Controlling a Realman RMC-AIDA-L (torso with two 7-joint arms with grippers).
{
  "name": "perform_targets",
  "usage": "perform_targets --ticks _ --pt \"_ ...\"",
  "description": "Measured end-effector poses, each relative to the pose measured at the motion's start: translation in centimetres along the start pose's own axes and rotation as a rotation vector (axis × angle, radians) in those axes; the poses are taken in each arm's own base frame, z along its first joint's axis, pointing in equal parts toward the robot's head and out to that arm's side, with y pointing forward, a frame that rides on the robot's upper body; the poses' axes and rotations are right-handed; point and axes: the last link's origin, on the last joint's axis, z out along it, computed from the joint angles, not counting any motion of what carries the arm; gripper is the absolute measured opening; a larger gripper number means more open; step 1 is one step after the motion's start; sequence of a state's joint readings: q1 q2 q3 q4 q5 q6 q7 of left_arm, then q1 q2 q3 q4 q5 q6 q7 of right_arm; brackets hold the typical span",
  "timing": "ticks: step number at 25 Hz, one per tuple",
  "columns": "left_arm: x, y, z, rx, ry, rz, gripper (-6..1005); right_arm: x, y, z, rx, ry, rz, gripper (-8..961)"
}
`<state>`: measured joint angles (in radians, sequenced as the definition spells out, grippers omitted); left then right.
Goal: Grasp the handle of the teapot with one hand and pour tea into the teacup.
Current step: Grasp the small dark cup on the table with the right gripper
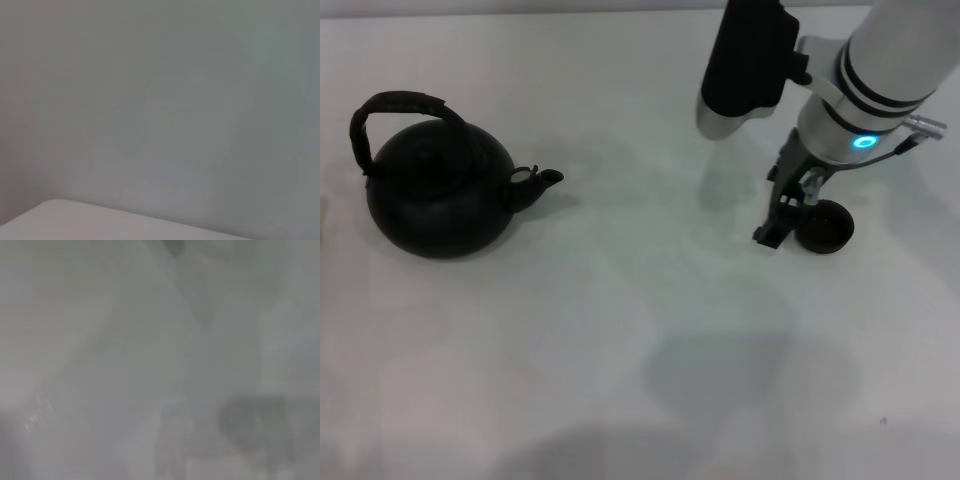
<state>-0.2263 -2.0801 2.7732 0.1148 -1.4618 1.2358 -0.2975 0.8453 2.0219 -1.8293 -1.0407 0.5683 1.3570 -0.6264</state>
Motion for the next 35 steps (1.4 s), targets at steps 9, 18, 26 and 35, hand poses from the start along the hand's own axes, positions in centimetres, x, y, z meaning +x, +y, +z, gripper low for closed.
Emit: perform_targets --ticks 9,18,26,35 --pt "0.1 0.3 0.3 -0.008 0.005 -0.002 785 1.8 -0.3 0.8 -0.006 0.034 0.041 782" --pt "0.1 0.3 0.3 -0.009 0.004 -0.002 785 2.9 -0.7 1.0 -0.002 0.054 0.075 770" --pt "0.1 0.3 0.3 -0.01 0.004 0.0 785 3.7 -0.9 1.3 0.0 0.082 0.089 760" --pt "0.2 0.2 0.4 -0.006 0.008 0.001 785 4.1 -1.1 0.9 -0.019 0.086 0.125 748"
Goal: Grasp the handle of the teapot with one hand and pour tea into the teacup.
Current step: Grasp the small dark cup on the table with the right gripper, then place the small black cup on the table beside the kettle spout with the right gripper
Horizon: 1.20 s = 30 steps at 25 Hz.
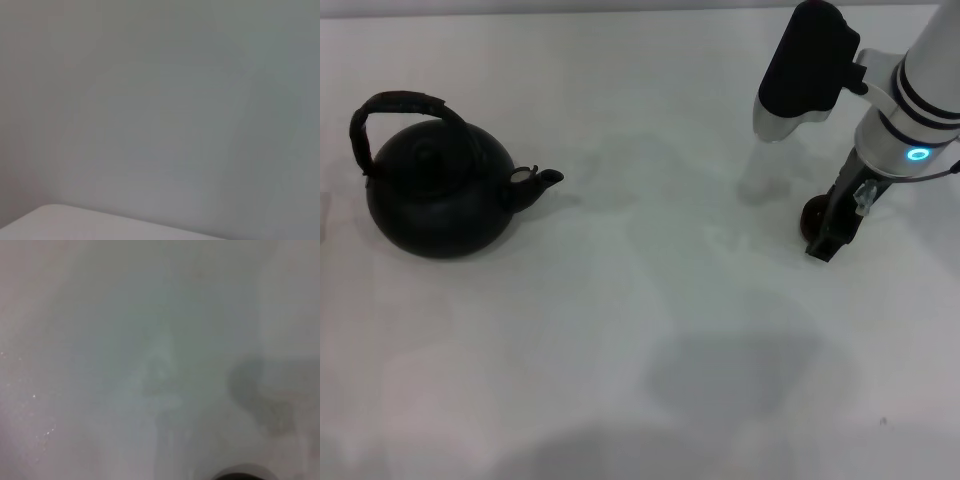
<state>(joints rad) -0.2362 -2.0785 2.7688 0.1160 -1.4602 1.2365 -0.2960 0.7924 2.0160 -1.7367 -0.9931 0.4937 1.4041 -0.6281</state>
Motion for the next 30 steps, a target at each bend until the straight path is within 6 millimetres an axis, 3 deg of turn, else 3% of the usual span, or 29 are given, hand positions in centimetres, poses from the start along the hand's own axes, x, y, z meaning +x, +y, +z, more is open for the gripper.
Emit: perform_targets --ticks 11,14,15,16,23,30 --pt "0.1 0.1 0.0 -0.002 0.008 -0.002 785 -0.8 0.2 -1.0 0.014 -0.033 -0.009 733" --pt "0.1 0.2 0.1 -0.008 0.01 -0.002 785 -2.5 0.5 -1.9 0.027 -0.061 -0.048 728" --pt "0.2 0.3 0.2 -0.011 0.011 -0.002 785 -4.2 1.2 -2.5 0.025 -0.087 -0.093 728" --pt "0.2 0.4 0.3 -0.013 0.012 -0.003 785 -4.2 1.2 -2.5 0.025 -0.087 -0.093 728" --pt "0.3 0.8 0.8 -0.026 0.013 0.002 786 -9.6 3.4 -3.2 -0.008 -0.163 -0.218 728" --pt "0.3 1.2 1.1 -0.037 0.009 0.005 786 -11.3 5.1 -2.6 -0.022 -0.166 -0.294 728"
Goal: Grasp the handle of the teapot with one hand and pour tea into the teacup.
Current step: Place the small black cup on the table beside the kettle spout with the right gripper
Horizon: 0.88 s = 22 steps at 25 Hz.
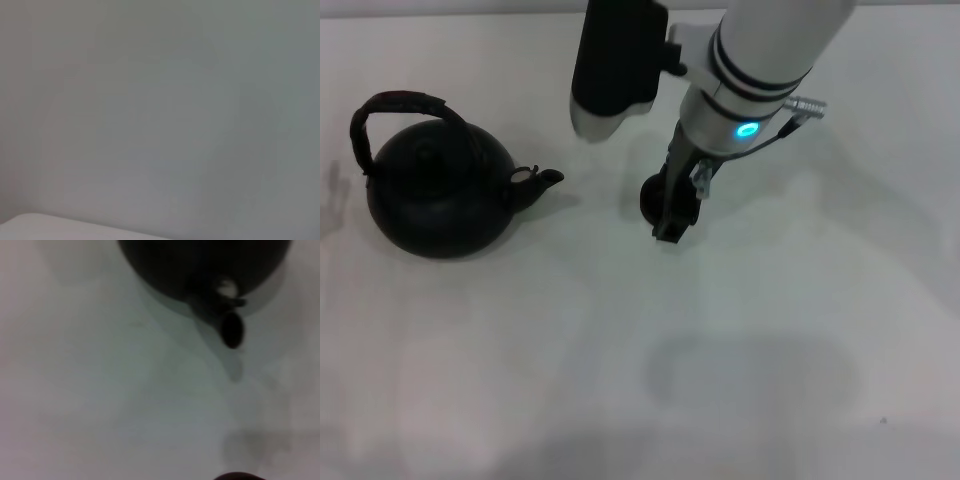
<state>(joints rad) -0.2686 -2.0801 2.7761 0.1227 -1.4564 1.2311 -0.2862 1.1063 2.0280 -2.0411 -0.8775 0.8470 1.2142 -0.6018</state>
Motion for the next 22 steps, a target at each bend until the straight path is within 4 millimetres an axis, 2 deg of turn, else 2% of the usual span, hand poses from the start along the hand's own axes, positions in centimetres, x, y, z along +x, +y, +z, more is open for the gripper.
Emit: perform_targets --ticks 6,22 --pt "0.0 0.2 0.1 -0.01 -0.004 0.003 786 -0.4 1.3 1.1 -0.016 0.002 -0.037 729" --pt "0.0 0.4 0.2 -0.014 -0.004 0.002 786 0.0 2.4 2.6 -0.011 0.009 -0.074 728"
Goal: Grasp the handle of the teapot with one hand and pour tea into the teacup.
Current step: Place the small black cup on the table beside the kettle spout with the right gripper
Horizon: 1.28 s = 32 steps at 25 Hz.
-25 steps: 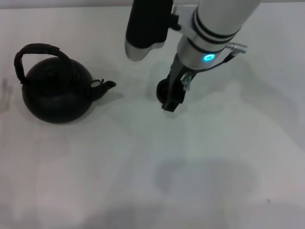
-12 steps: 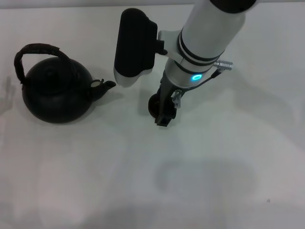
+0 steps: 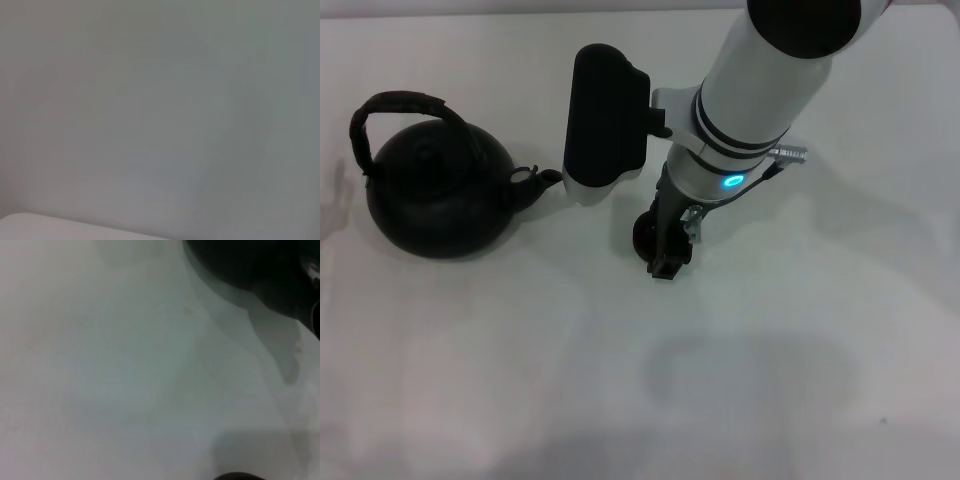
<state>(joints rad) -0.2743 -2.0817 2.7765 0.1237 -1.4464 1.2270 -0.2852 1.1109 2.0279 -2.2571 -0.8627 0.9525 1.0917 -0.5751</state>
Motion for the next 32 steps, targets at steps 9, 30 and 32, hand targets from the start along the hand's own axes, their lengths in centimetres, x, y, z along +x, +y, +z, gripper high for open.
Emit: perform_targets --ticks 9,30,32 --pt "0.0 0.0 0.0 0.0 0.0 -0.001 786 0.2 0.2 0.2 -0.022 0.004 -0.001 729" --pt "-0.1 -0.2 -0.4 0.007 0.0 -0.002 785 -0.8 0.7 -0.4 -0.017 -0.014 -0.051 843" --pt "-0.1 -0.2 -0.4 0.007 0.0 -0.002 785 -1.1 0.6 -0.5 -0.01 -0.034 -0.049 843"
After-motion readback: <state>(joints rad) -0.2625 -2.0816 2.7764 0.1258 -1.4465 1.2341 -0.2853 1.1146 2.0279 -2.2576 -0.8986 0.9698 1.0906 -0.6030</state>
